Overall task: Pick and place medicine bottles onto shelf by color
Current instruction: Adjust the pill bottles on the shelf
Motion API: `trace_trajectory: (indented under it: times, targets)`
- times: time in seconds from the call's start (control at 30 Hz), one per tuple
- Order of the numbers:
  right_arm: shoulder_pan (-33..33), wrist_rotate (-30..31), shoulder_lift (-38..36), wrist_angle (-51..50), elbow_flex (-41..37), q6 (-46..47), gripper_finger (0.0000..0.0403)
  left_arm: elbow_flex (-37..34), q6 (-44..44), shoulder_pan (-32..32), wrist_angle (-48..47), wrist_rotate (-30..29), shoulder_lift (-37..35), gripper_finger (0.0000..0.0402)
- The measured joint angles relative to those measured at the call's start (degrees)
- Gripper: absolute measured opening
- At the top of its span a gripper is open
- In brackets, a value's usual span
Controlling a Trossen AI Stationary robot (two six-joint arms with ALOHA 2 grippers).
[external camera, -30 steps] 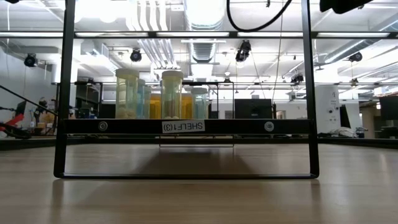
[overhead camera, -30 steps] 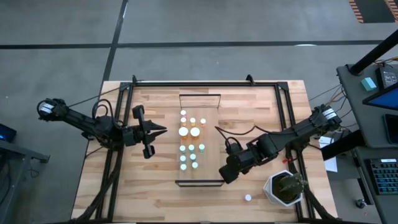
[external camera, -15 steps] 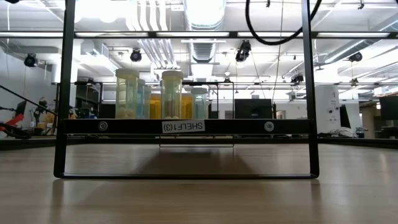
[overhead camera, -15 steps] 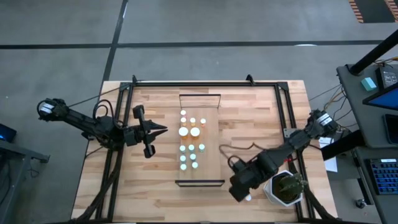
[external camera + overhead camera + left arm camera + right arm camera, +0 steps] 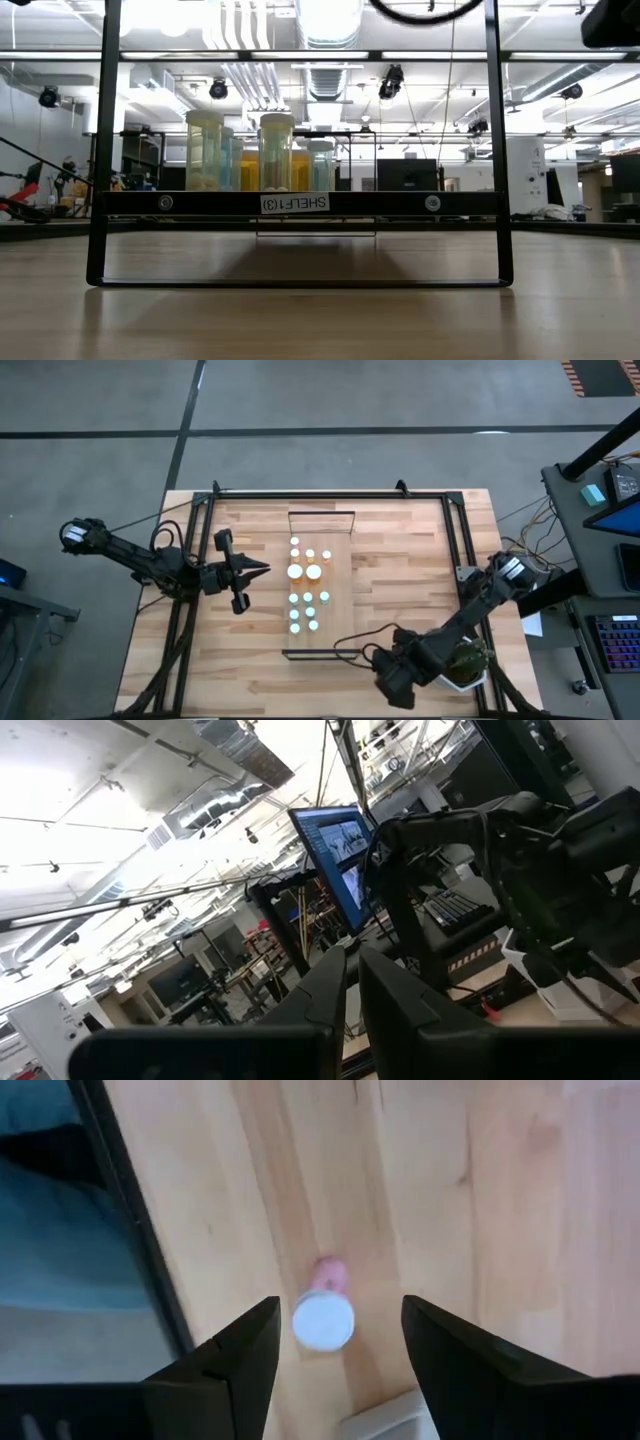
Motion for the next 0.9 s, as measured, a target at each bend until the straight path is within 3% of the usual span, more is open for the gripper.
trace_trajectory:
  times: [0.53, 0.9]
  targets:
    - [4.3, 5.8, 0.0, 0.8, -0.7, -1.7, 0.0198, 0.0, -0.2, 0.0, -0.4, 0.0, 0.0, 0.0015]
    - [4.8, 6.3, 2.5, 2.4, -1.0, -2.1, 0.0198, 0.0, -0.2, 0.0, -0.4, 0.0, 0.0, 0.0015]
